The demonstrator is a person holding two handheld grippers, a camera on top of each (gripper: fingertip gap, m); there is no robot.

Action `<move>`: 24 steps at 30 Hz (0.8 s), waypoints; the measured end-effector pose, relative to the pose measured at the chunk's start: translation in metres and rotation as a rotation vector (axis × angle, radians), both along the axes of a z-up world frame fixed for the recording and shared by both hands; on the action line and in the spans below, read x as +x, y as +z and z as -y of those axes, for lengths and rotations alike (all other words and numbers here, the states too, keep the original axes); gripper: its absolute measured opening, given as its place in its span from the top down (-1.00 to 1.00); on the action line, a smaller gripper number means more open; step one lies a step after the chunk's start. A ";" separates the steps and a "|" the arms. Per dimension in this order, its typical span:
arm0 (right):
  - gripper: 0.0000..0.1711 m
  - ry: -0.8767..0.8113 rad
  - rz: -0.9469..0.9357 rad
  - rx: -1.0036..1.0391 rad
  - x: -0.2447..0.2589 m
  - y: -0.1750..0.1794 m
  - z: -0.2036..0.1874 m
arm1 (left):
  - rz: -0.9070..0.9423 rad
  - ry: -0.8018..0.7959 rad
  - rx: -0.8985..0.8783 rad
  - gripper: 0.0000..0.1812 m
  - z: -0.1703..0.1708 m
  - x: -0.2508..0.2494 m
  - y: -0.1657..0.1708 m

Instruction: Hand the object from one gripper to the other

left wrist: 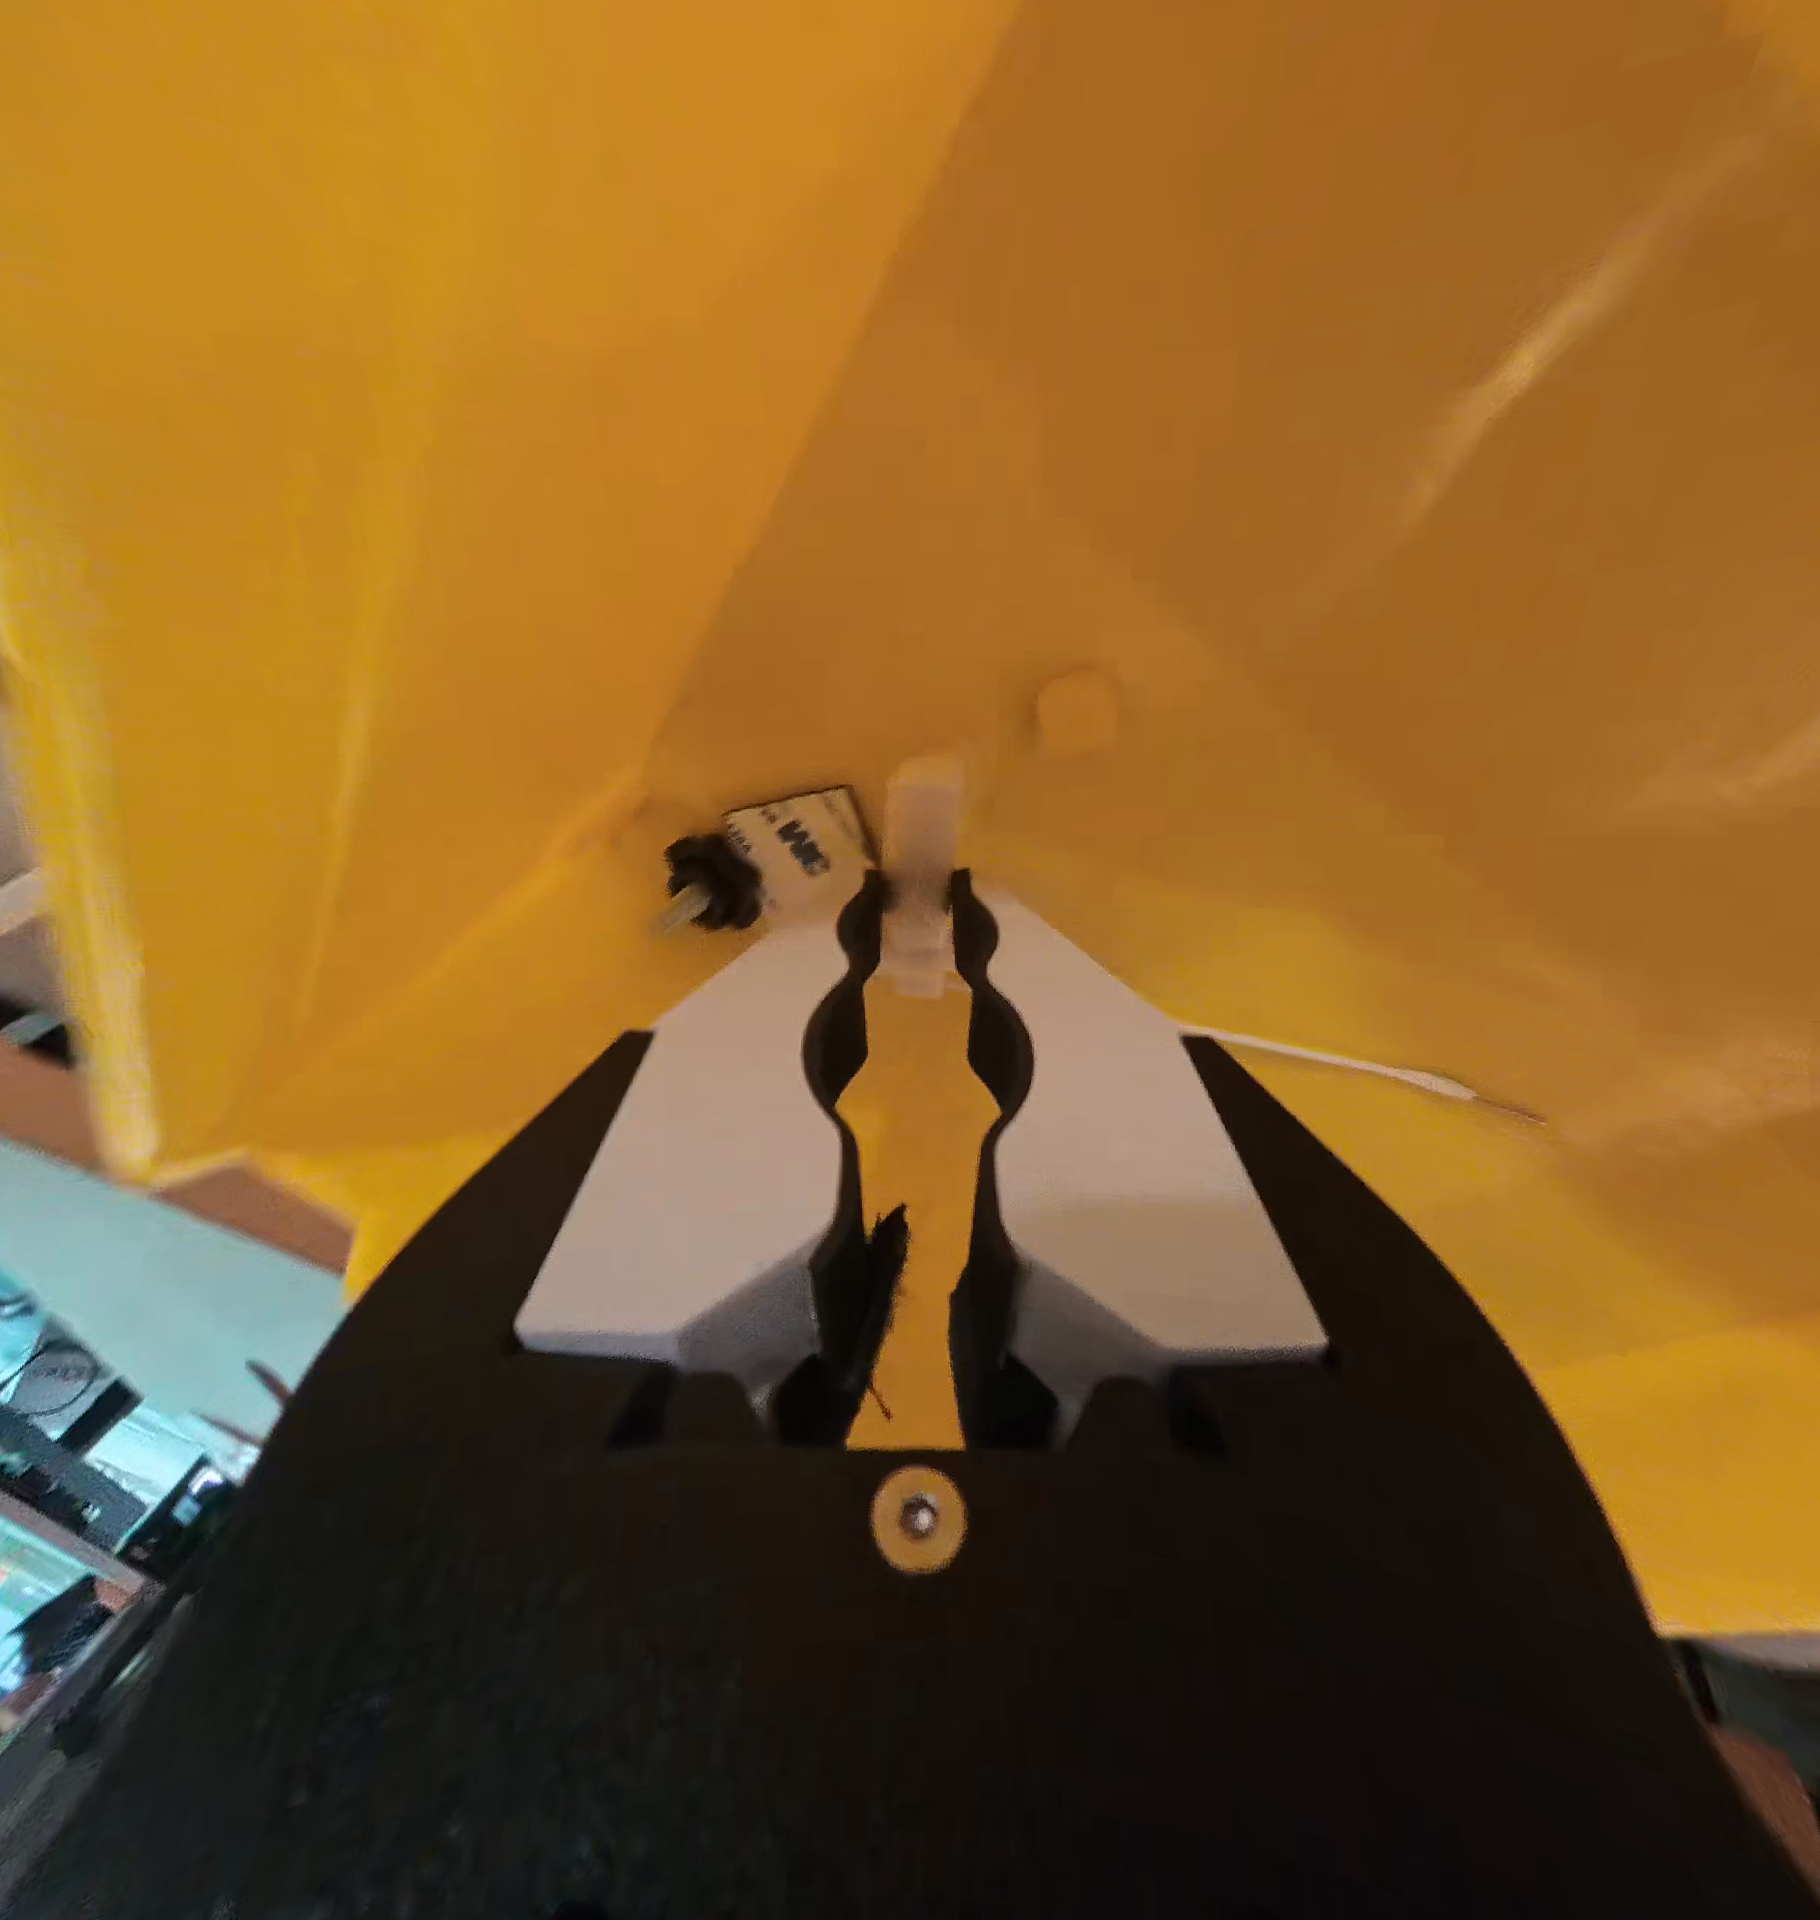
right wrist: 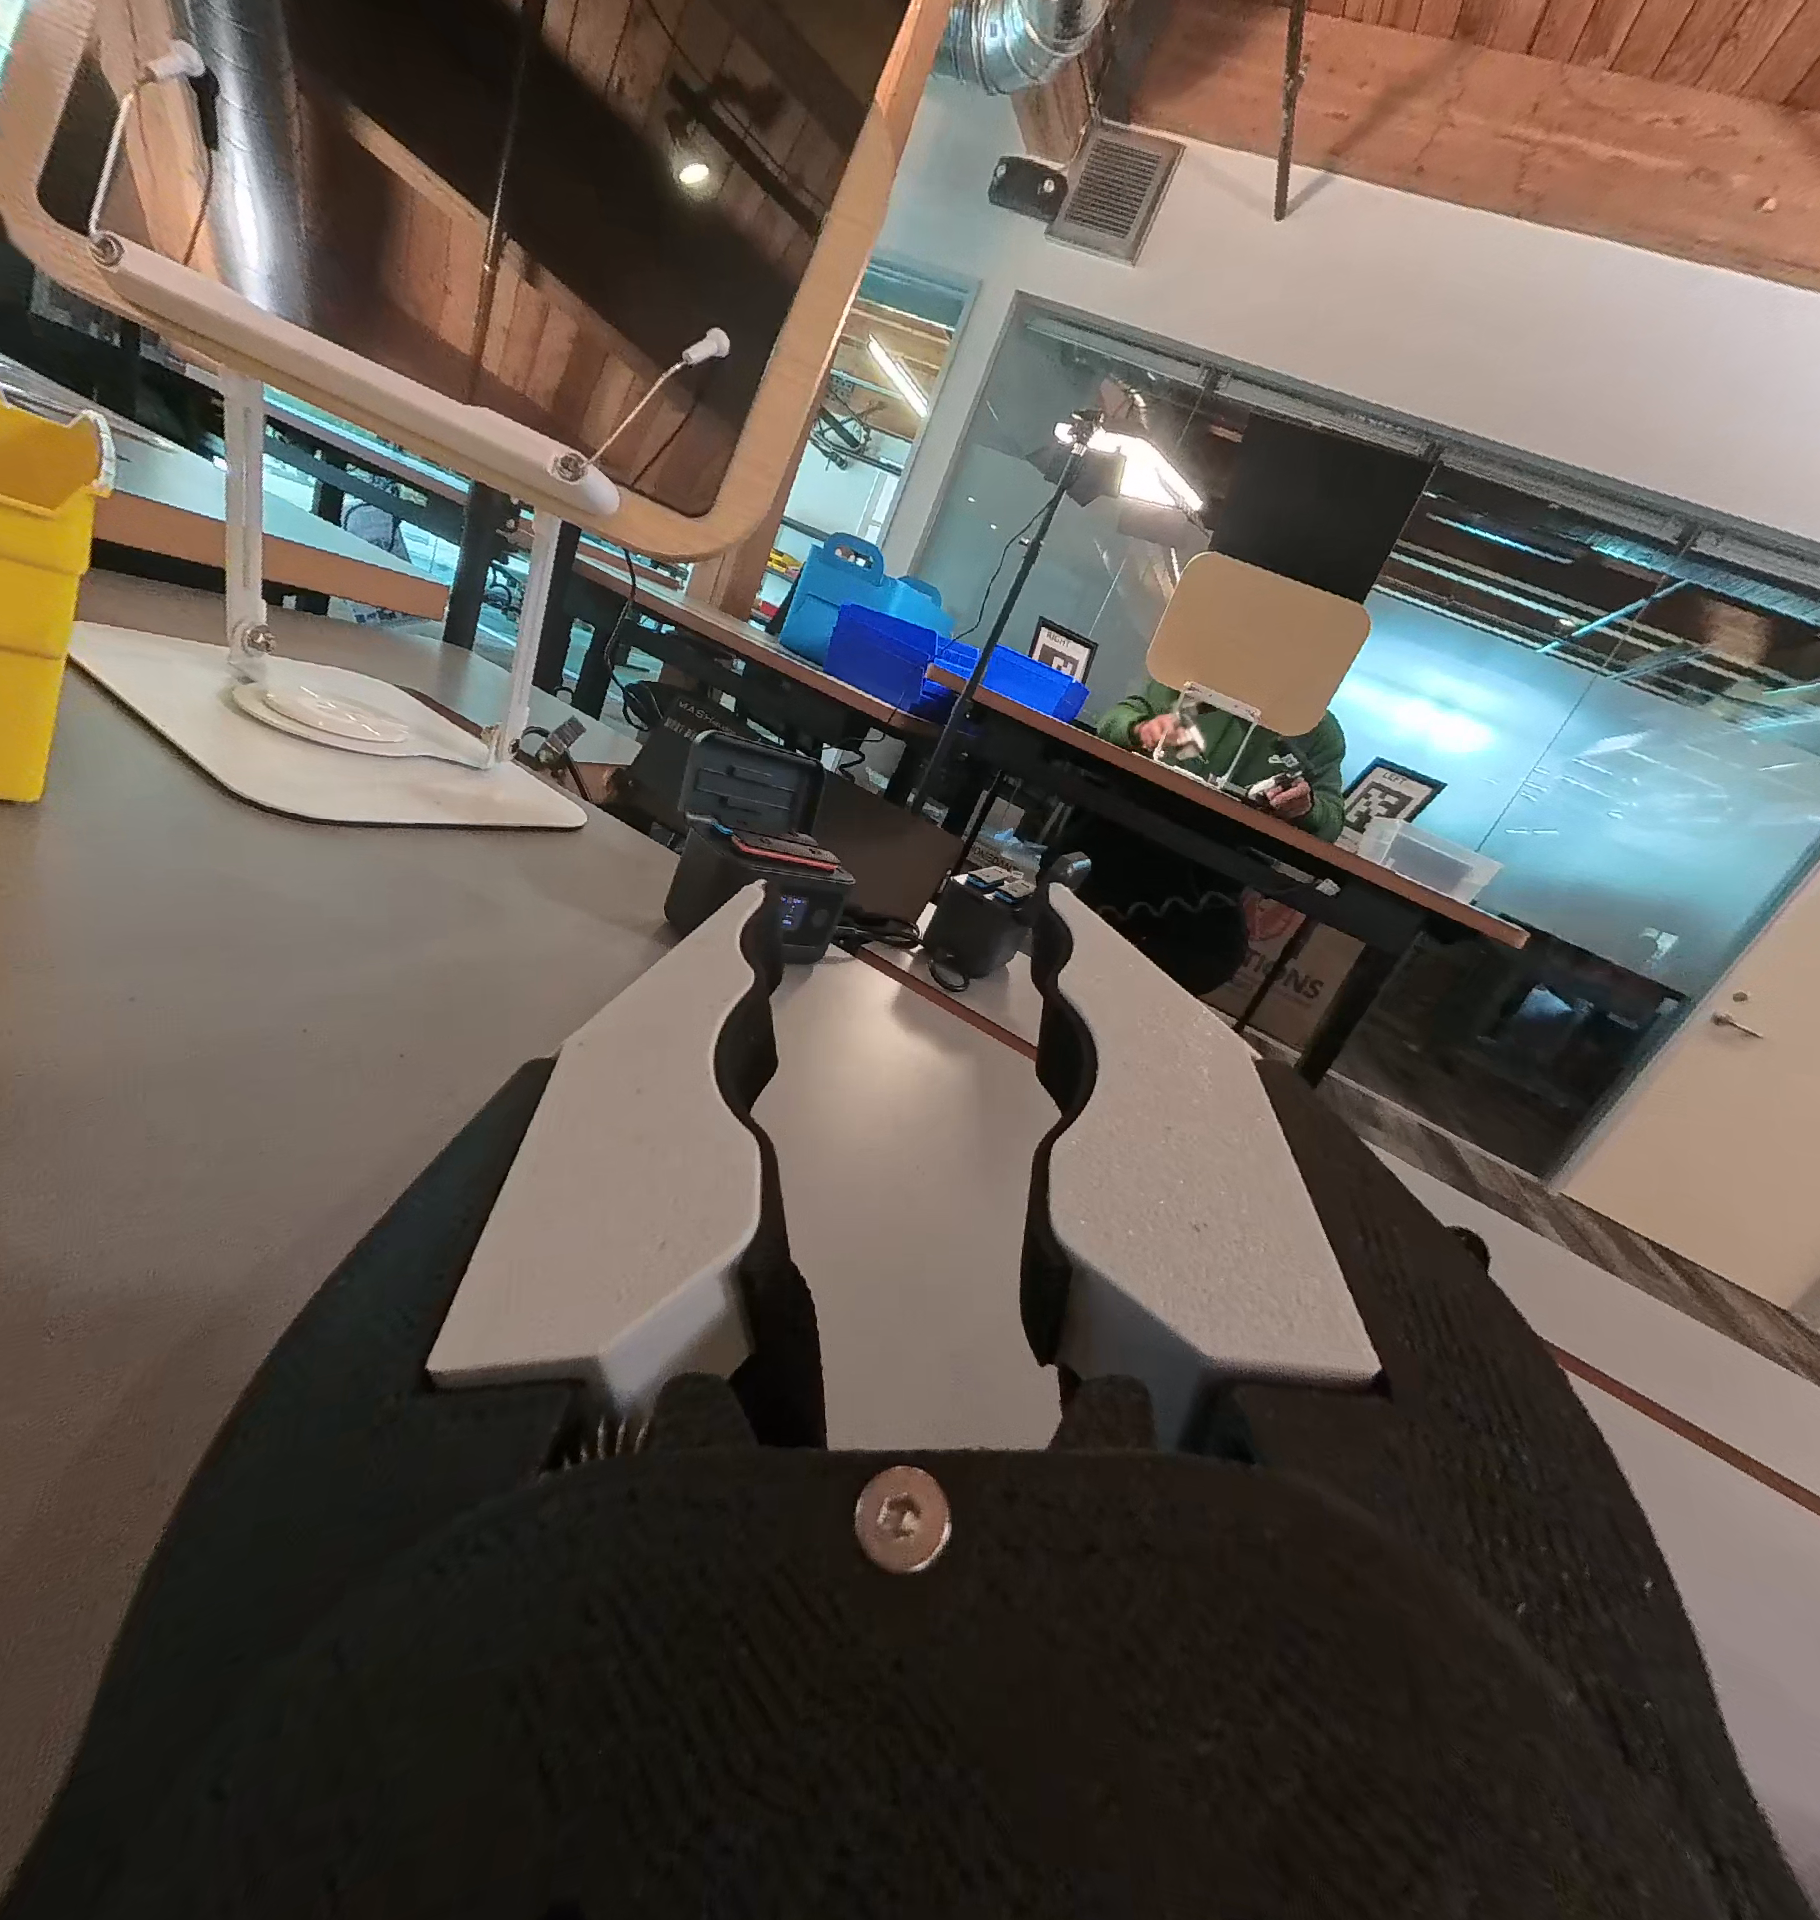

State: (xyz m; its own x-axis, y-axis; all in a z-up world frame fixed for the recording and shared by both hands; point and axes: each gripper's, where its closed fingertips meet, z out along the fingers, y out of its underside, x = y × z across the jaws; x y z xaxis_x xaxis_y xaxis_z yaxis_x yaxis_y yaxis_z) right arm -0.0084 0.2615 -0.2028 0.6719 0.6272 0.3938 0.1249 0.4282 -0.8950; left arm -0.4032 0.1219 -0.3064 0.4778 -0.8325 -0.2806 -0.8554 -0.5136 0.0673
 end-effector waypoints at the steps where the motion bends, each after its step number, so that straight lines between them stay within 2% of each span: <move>1: 0.45 -0.001 -0.002 -0.001 0.000 0.000 0.000 | 0.021 0.012 0.070 0.88 -0.004 0.003 0.011; 4: 0.46 -0.002 -0.006 -0.003 0.000 0.000 -0.001 | 0.072 0.046 0.389 0.88 -0.020 0.012 0.072; 7: 0.47 0.000 -0.003 -0.001 -0.001 0.000 0.000 | 0.124 0.074 0.787 0.88 -0.027 0.033 0.162; 9: 0.48 0.004 0.002 0.003 -0.002 0.000 0.001 | 0.208 0.090 0.990 0.88 -0.021 0.061 0.212; 12: 0.49 0.010 0.005 0.014 -0.002 0.001 0.004 | 0.354 0.092 1.155 0.88 -0.016 0.117 0.252; 15: 0.49 0.018 -0.002 0.016 -0.002 0.002 0.005 | 0.499 0.059 1.240 0.88 -0.026 0.182 0.257; 19: 0.49 0.022 -0.032 0.016 0.004 0.006 0.006 | 0.702 0.096 1.396 0.87 -0.062 0.253 0.247; 21: 0.49 0.022 -0.046 0.013 0.008 0.008 0.006 | 0.776 0.119 1.455 0.87 -0.083 0.277 0.227; 24: 0.50 0.016 -0.064 0.013 0.015 0.010 0.005 | 0.691 0.108 1.526 0.88 -0.110 0.292 0.179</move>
State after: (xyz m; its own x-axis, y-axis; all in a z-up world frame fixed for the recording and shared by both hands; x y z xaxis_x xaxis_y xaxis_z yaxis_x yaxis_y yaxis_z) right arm 0.0064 0.2562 -0.1925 0.6855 0.6335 0.3588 0.0608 0.4413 -0.8953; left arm -0.1116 0.2316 -0.1269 0.8809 0.0277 -0.4726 -0.4683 0.1965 -0.8614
